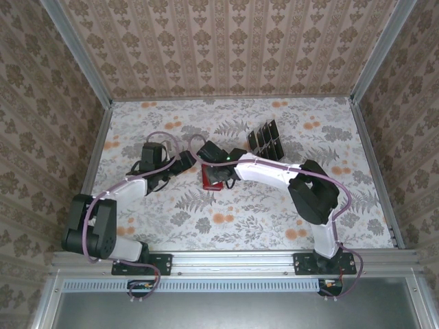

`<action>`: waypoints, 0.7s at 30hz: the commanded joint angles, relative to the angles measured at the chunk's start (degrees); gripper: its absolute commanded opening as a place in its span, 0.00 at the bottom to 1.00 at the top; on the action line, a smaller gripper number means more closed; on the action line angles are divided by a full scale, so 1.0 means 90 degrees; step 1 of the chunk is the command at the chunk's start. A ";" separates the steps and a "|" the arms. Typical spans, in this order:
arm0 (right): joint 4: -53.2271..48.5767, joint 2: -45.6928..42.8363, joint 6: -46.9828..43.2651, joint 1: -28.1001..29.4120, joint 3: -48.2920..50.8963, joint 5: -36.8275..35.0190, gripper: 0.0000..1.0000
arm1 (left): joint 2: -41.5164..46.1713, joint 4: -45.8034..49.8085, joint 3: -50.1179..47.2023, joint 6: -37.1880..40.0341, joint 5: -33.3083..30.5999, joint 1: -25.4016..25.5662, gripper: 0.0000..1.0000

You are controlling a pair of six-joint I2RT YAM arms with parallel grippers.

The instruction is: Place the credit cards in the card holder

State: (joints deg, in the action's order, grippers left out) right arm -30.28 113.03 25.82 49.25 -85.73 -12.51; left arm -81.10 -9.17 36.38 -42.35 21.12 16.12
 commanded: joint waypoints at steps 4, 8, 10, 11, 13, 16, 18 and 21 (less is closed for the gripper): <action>0.0285 -0.0302 0.0187 -0.0043 0.0198 0.0215 0.00 | -0.0390 -0.1446 -0.0196 -0.0799 0.0545 0.0185 0.95; 0.0364 -0.0354 0.0245 -0.0069 0.0259 0.0284 0.00 | -0.0705 -0.1945 -0.0214 -0.1058 0.0769 0.0305 0.89; 0.0396 -0.0380 0.0267 -0.0082 0.0288 0.0305 0.00 | -0.0837 -0.2188 -0.0269 -0.1183 0.0804 0.0347 0.87; 0.0413 -0.0400 0.0275 -0.0086 0.0306 0.0316 0.00 | -0.0904 -0.2326 -0.0305 -0.1265 0.0817 0.0371 0.86; 0.0443 -0.0420 0.0285 -0.0092 0.0332 0.0335 0.00 | -0.1017 -0.2563 -0.0371 -0.1413 0.0835 0.0414 0.83; 0.0493 -0.0458 0.0314 -0.0126 0.0388 0.0359 0.00 | -0.1182 -0.2791 -0.0400 -0.1548 0.0864 0.0507 0.79; 0.0531 -0.0484 0.0334 -0.0140 0.0413 0.0375 0.00 | -0.1267 -0.2949 -0.0414 -0.1618 0.0875 0.0569 0.77; 0.0560 -0.0510 0.0353 -0.0155 0.0434 0.0389 0.00 | -0.1371 -0.3116 -0.0419 -0.1699 0.0874 0.0674 0.74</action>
State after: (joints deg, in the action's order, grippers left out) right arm -26.55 110.83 27.88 48.23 -82.52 -9.82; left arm -92.64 -32.75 33.36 -55.81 27.57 21.43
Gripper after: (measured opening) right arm 0.068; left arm 0.748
